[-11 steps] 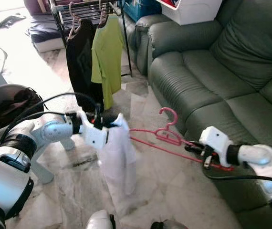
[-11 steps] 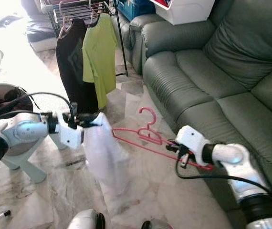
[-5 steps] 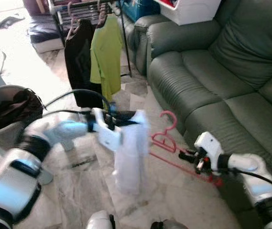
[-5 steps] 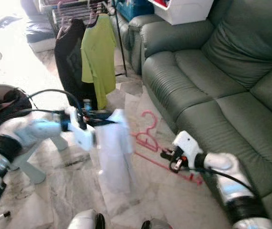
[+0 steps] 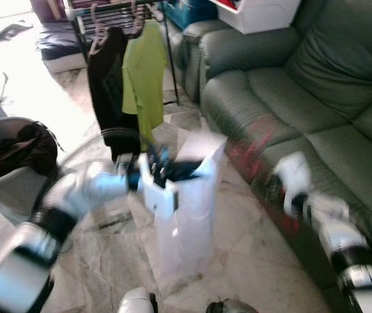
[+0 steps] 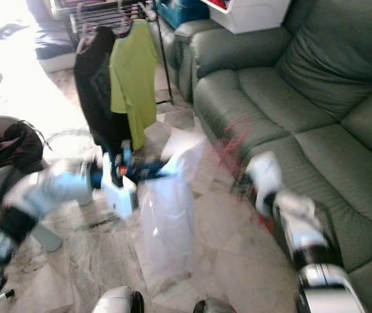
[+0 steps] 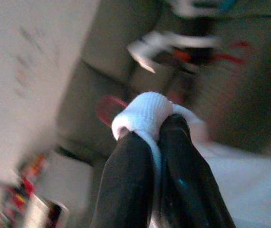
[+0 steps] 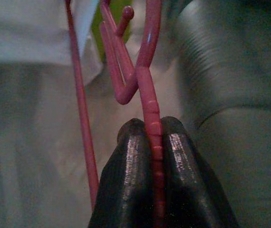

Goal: Hang hanger

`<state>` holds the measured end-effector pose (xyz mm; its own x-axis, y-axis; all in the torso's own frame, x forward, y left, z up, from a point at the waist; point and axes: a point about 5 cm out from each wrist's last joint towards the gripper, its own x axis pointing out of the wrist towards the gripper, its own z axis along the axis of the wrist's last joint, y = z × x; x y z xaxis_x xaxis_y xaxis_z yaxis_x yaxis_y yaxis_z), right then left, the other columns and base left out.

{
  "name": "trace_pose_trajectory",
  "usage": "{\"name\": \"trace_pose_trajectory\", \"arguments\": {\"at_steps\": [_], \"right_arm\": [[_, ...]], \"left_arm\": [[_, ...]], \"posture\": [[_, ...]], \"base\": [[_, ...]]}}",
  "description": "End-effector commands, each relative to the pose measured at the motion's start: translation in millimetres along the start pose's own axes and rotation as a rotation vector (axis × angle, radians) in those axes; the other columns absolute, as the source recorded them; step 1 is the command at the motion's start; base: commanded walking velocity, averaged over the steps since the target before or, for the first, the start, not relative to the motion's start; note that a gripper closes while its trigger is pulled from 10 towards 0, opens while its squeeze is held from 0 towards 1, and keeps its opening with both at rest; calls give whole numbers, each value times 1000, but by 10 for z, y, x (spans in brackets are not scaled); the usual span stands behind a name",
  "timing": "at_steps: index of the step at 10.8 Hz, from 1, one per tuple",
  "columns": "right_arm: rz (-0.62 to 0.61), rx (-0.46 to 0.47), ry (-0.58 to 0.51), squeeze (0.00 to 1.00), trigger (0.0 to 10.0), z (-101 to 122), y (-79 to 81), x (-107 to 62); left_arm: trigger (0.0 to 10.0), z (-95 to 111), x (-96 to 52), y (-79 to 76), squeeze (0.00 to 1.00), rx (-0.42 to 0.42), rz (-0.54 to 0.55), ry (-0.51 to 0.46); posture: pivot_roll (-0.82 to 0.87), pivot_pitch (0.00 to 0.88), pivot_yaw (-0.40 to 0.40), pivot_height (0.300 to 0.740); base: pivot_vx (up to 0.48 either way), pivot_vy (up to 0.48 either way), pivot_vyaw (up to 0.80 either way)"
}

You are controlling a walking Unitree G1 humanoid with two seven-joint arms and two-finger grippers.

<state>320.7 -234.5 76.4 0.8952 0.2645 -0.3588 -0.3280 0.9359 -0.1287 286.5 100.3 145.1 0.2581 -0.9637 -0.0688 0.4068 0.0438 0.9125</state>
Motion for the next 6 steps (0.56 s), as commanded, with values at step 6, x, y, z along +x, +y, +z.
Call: {"name": "trace_pose_trajectory", "arguments": {"at_steps": [6], "right_arm": [[-283,767,-471,0,10000,1003,-42,252]], "left_arm": [[10000,-76,55,-198,0,-257,240,193]], "posture": [[-14,34,-14,740]], "base": [[0,0,0]]}}
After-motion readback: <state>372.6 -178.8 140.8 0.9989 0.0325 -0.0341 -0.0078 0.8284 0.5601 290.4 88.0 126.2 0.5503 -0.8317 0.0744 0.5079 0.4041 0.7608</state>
